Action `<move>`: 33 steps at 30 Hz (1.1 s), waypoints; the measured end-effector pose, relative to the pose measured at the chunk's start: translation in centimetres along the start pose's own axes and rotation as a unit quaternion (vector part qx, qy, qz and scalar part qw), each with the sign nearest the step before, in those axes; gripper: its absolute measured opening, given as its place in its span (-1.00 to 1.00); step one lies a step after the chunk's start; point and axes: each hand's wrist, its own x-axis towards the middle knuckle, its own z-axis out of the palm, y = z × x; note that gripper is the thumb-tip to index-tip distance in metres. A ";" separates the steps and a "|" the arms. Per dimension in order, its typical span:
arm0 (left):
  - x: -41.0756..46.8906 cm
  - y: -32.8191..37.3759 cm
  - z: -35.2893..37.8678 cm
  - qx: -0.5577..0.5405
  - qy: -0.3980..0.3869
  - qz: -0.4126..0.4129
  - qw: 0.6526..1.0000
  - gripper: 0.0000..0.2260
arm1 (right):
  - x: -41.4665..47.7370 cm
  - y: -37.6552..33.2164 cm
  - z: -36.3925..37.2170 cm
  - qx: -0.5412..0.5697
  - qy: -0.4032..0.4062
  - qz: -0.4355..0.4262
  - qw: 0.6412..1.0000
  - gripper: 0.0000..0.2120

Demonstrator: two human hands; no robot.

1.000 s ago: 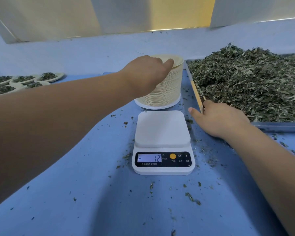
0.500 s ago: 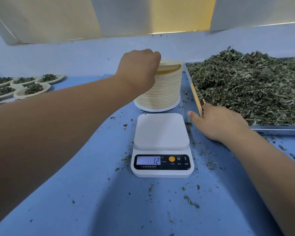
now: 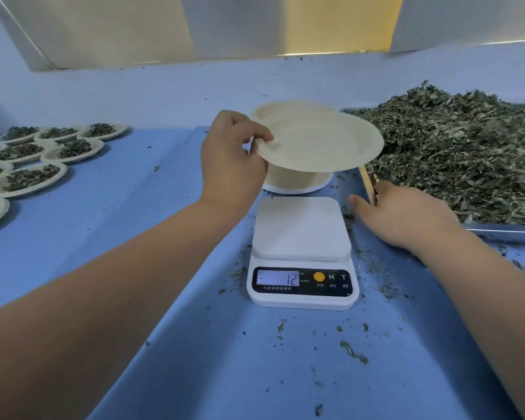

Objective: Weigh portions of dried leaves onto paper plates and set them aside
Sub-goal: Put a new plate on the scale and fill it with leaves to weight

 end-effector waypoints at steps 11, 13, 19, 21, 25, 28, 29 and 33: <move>-6.0 -3.3 -1.9 -0.065 -0.068 -0.055 0.994 -0.56 | -0.6 -0.4 -0.3 0.000 -0.013 0.009 1.000 -0.41; -6.0 -3.9 -2.0 -0.068 -0.068 -0.064 0.993 -0.55 | -0.4 -0.2 -0.4 0.010 -0.020 0.015 1.000 -0.40; -5.8 -5.6 -1.9 -0.058 -0.111 -0.076 0.989 -0.57 | 0.6 0.4 -1.2 0.135 -0.059 0.009 0.989 -0.45; -5.6 -6.3 -2.0 -0.034 -0.115 -0.088 0.989 -0.51 | 0.9 0.5 -1.2 0.186 -0.045 0.022 0.981 -0.48; -5.2 -6.8 -2.0 -0.056 -0.096 -0.155 0.982 -0.58 | 2.8 -0.2 -1.8 0.181 0.014 0.032 0.983 -0.58; -5.1 -6.3 -1.7 -0.192 -0.071 -0.237 0.950 -0.71 | 6.0 -0.9 -2.4 0.183 0.028 0.025 0.982 -0.74; -5.1 -6.0 -1.6 -0.244 -0.072 -0.265 0.930 -0.73 | 7.2 -1.2 -2.4 0.184 0.024 0.032 0.982 -0.76; -4.9 -5.5 -1.1 -0.351 -0.088 -0.336 0.870 -0.77 | 11.4 -1.8 -0.4 0.193 0.042 0.048 0.979 -0.72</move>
